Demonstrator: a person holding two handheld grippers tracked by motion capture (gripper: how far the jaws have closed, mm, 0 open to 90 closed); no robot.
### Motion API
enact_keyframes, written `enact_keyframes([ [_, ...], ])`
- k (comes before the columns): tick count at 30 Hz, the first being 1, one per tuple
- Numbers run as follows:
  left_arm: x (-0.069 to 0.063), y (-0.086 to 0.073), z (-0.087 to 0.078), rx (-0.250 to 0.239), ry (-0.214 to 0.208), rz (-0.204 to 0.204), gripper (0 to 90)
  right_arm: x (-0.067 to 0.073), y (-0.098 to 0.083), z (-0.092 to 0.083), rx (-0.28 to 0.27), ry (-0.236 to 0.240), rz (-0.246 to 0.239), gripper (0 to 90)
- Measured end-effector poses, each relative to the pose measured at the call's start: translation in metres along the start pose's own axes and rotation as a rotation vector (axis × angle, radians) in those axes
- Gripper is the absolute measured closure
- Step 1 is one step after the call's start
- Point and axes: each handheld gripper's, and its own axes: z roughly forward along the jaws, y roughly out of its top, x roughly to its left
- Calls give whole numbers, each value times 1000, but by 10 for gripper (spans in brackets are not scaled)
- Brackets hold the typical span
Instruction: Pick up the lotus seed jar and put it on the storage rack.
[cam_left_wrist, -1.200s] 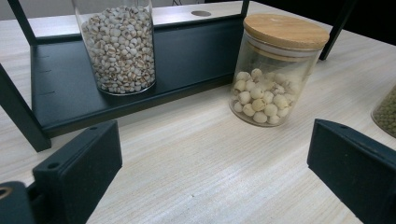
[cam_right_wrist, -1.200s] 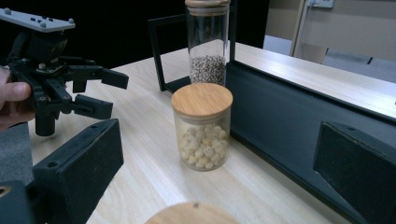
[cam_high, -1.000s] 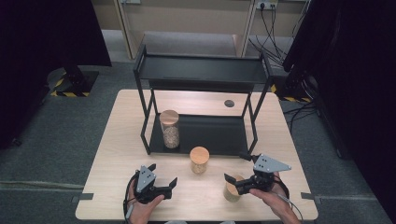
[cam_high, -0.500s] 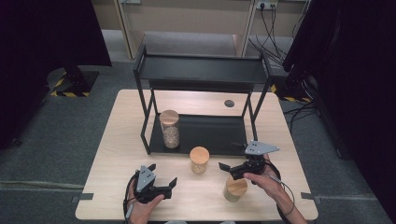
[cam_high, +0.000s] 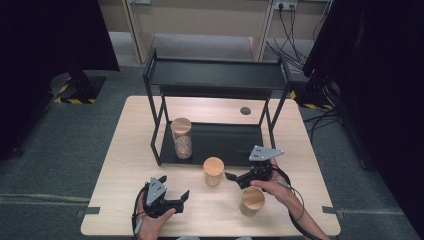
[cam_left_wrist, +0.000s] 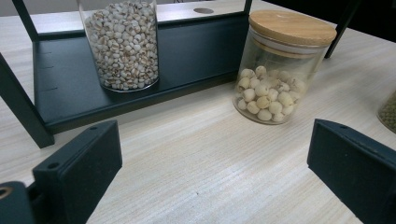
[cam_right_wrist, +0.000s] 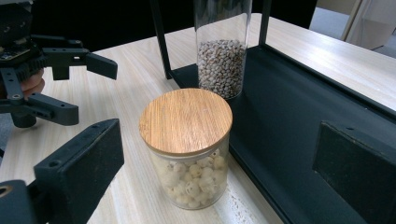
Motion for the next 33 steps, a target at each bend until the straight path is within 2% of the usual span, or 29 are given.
enact_keyframes([
  [16, 0, 0, 0, -1, 2, -2, 27, -13, 1, 27, 16, 73, -54, 29],
  [20, 0, 0, 0, -1, 2, -2, 27, -14, 5, 34, 40, 89, -79, 30],
  [33, 1, 0, -1, -5, 1, 1, 28, -18, 16, 56, 101, 132, -118, 50],
])
